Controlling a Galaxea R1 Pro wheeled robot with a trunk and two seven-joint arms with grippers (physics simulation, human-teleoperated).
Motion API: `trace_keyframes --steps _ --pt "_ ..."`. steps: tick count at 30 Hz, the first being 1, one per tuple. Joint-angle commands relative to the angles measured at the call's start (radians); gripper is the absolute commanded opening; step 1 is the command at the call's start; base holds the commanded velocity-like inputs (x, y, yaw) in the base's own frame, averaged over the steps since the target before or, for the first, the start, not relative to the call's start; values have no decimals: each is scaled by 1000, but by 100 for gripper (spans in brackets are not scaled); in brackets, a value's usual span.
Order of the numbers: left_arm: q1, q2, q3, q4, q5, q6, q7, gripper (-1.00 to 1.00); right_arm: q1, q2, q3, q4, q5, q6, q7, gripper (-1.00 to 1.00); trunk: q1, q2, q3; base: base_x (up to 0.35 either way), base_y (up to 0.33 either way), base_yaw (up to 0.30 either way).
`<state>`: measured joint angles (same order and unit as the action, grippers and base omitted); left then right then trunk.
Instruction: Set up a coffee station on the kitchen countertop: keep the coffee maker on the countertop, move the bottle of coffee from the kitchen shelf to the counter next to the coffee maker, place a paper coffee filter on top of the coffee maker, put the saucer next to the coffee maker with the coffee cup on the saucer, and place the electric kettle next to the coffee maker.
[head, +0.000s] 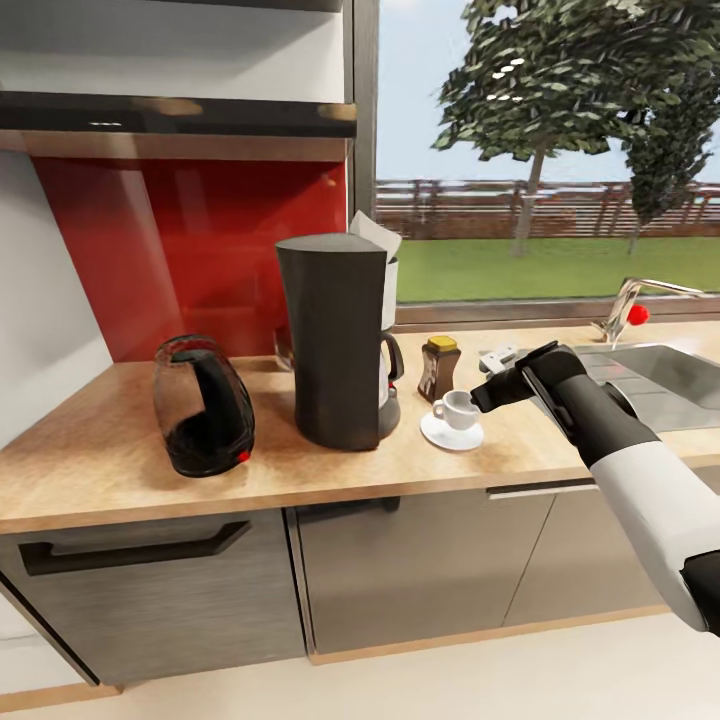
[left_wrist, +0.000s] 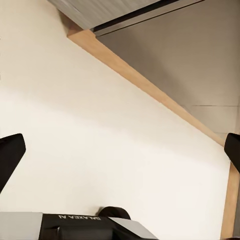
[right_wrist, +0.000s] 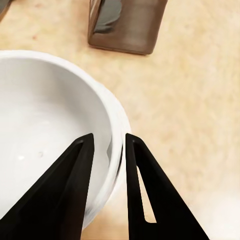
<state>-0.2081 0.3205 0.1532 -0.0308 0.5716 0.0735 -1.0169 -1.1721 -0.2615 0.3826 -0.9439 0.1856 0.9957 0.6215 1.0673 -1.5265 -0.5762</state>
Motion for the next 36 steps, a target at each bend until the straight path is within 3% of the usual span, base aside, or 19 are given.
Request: trace_keyframes --steps 1,28,36 --pt "0 0 8 0 -4 8 -4 100 -1 -1 2 -1 10 1 9 -100 0 -1 -1 0 0 0" --pt "0 0 8 0 -4 8 -3 100 -1 -1 2 -1 14 1 9 -100 0 -1 -1 24 26 0" --pt "0 0 8 0 -4 8 -3 100 -1 -1 2 5 15 1 9 -100 11 -22 -10 0 0 0"
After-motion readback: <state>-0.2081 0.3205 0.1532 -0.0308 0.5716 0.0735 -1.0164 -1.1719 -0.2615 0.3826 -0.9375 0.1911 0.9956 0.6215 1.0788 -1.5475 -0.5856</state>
